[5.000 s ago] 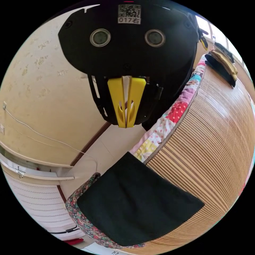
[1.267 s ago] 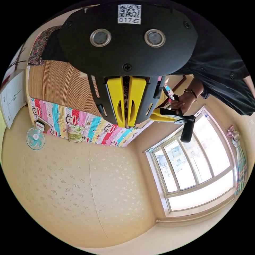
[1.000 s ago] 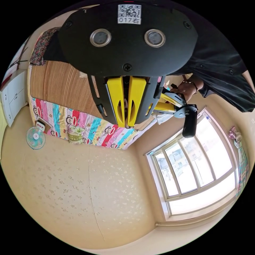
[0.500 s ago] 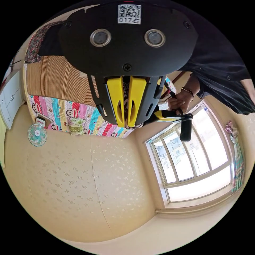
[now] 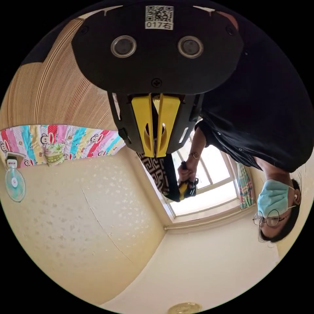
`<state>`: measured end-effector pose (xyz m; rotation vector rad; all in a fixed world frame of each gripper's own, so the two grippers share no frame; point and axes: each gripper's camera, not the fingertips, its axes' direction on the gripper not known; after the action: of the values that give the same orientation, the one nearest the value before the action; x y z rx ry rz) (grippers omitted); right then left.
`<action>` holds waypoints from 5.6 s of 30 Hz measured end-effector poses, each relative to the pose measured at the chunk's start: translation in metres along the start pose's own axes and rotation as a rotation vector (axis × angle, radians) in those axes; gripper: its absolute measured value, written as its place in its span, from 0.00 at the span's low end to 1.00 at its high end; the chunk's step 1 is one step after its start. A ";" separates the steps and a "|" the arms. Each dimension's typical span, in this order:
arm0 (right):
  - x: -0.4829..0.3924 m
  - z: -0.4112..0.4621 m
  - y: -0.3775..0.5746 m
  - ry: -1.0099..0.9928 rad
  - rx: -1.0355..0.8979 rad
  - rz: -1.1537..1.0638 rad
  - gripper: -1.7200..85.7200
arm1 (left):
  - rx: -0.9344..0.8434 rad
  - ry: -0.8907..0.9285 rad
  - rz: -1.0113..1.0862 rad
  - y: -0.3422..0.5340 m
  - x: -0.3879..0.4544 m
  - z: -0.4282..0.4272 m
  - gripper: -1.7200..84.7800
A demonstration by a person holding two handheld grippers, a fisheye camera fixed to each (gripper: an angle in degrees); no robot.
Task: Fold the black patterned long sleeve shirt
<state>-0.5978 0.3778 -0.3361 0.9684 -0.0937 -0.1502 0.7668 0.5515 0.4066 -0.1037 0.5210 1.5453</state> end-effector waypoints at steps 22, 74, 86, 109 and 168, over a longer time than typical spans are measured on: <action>0.030 -0.072 -0.054 0.167 0.095 -0.018 0.05 | 0.120 -0.154 -0.049 -0.022 0.015 -0.184 0.02; 0.604 0.107 -0.125 0.669 -0.636 0.487 0.09 | -0.217 -0.676 -1.153 0.429 -0.550 -0.343 0.10; 0.553 -0.015 0.053 0.724 -0.778 0.543 0.11 | -0.290 -0.542 -1.306 0.602 -0.346 -0.335 0.12; 0.597 -0.180 0.094 0.619 -0.568 0.934 0.05 | -0.181 -0.369 -1.405 0.689 -0.226 -0.512 0.01; 0.560 -0.345 0.029 0.783 -0.403 0.798 0.05 | -0.142 -0.380 -1.502 0.762 -0.008 -0.670 0.04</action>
<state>0.0068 0.5796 -0.4998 0.4775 0.2656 0.9113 -0.1391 0.3213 0.0109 -0.2328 -0.0550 0.1005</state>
